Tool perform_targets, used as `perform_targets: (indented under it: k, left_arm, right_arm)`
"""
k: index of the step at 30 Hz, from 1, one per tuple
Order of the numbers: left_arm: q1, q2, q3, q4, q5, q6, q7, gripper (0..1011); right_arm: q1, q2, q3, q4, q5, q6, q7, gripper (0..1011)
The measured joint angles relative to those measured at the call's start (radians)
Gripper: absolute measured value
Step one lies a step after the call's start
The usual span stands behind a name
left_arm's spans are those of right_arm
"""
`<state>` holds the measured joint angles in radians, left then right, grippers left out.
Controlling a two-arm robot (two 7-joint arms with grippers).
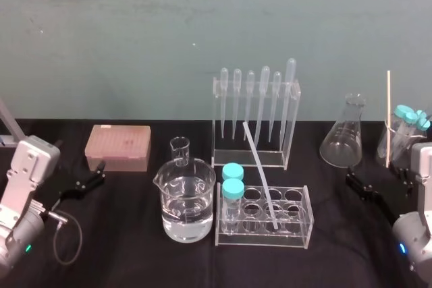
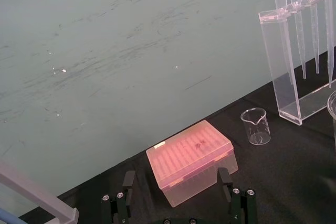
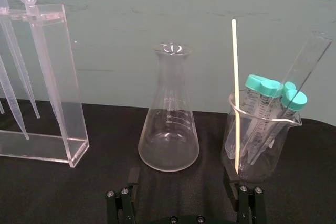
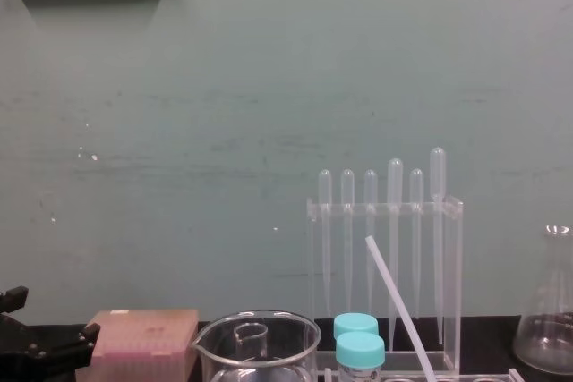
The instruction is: Pick up the stirring rod with one hand, then place it down.
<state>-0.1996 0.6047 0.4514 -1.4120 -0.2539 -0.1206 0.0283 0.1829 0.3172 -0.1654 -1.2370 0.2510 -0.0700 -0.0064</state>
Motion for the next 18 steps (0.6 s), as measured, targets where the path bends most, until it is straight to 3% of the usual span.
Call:
perform_targets:
  k: [18]
  left_arm:
    - [0.000, 0.000, 0.000, 0.000, 0.000, 0.000, 0.000, 1000]
  right_arm:
    - [-0.002, 0.002, -0.002, -0.007, 0.003, -0.001, 0.001, 1003]
